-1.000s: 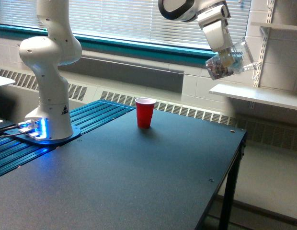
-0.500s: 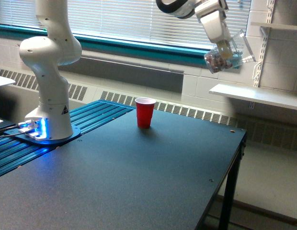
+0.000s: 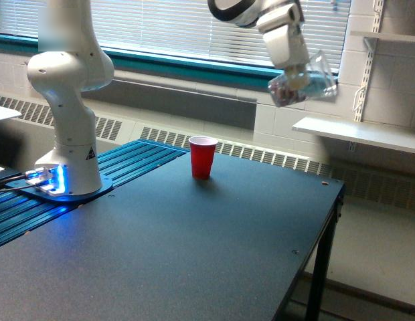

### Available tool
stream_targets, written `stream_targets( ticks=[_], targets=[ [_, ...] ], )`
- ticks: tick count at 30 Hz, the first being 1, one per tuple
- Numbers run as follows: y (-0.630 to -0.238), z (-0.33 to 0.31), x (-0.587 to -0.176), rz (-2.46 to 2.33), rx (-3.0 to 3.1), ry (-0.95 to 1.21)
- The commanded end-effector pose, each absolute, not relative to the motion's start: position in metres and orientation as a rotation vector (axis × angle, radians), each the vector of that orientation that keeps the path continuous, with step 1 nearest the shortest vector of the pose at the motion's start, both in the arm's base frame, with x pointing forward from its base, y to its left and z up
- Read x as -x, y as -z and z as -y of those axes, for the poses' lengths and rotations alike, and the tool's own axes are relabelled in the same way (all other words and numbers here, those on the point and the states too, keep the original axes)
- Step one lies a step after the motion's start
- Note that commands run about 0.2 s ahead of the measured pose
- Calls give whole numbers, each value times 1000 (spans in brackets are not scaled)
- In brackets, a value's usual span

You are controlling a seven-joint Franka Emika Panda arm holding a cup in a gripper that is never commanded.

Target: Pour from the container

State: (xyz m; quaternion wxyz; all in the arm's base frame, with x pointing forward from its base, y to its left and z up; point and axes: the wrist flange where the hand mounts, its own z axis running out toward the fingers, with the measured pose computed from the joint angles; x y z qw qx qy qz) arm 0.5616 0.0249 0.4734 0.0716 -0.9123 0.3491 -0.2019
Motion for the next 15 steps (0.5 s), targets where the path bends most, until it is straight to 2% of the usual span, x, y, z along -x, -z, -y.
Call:
stream_targets(
  ticks=[1, 15],
  targets=[
    [-465, -59, -543, -1011, 2763, 549],
    [-459, -91, -488, -1005, 2780, 475]
  ],
)
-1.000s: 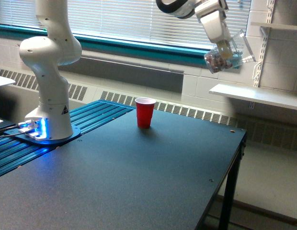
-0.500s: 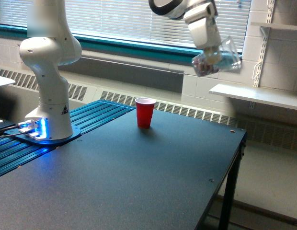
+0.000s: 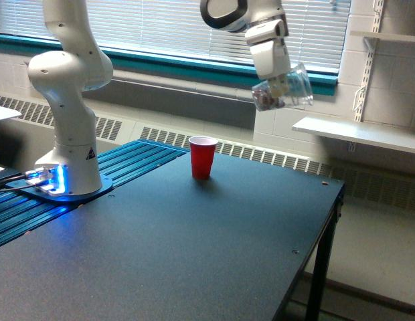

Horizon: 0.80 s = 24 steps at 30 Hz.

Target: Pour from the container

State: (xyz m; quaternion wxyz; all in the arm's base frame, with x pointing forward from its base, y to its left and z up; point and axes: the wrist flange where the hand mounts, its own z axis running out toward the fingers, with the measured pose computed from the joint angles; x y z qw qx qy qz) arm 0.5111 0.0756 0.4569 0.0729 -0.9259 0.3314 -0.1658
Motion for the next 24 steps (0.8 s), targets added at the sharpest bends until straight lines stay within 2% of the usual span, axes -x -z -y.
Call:
stream_targets(
  ticks=[1, 15, 24],
  targets=[
    [-457, -94, -483, -1003, 2784, 466],
    [-425, -136, -425, -919, 2813, 261],
    [-408, -176, -378, -775, 2868, 214]
  ],
)
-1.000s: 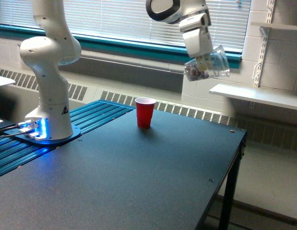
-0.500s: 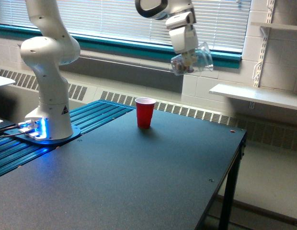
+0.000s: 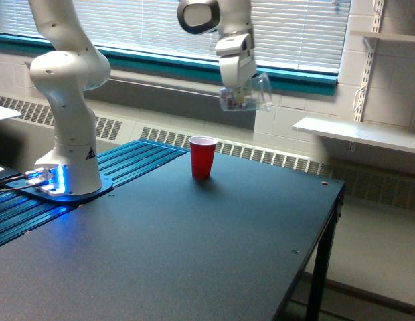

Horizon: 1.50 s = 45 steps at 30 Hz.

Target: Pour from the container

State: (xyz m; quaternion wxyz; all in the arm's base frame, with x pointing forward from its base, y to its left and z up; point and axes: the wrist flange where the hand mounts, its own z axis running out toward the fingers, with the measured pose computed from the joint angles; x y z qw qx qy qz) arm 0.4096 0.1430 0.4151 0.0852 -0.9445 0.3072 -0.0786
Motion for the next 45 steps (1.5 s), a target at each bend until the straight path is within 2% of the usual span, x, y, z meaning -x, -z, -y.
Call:
stream_targets(
  ticks=[1, 11, 26, 39, 45],
  targets=[
    [-406, -179, -373, -761, 2872, 213],
    [-391, -205, -324, -631, 2919, 167],
    [-371, -221, -286, -550, 2962, 62],
    [-347, -245, -235, -397, 3007, -50],
    [-342, -244, -227, -409, 3009, -91]
  ],
)
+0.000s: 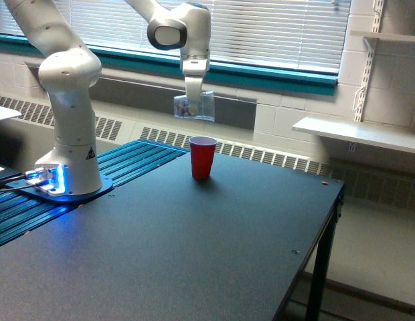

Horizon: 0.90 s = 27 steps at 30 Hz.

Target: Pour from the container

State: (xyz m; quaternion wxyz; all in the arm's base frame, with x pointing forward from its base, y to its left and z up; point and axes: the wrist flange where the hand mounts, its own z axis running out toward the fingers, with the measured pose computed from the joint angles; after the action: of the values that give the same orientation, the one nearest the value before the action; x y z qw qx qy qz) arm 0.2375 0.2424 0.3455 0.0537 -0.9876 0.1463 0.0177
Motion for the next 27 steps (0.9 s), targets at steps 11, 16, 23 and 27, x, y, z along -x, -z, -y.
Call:
stream_targets(
  ticks=[11, 16, 23, 27],
  targets=[
    [-333, -239, -227, -455, 3048, -142],
    [-329, -240, -225, -456, 3084, -162],
    [-322, -250, -213, -371, 3130, -154],
    [-318, -251, -208, -354, 3140, -160]
  ],
)
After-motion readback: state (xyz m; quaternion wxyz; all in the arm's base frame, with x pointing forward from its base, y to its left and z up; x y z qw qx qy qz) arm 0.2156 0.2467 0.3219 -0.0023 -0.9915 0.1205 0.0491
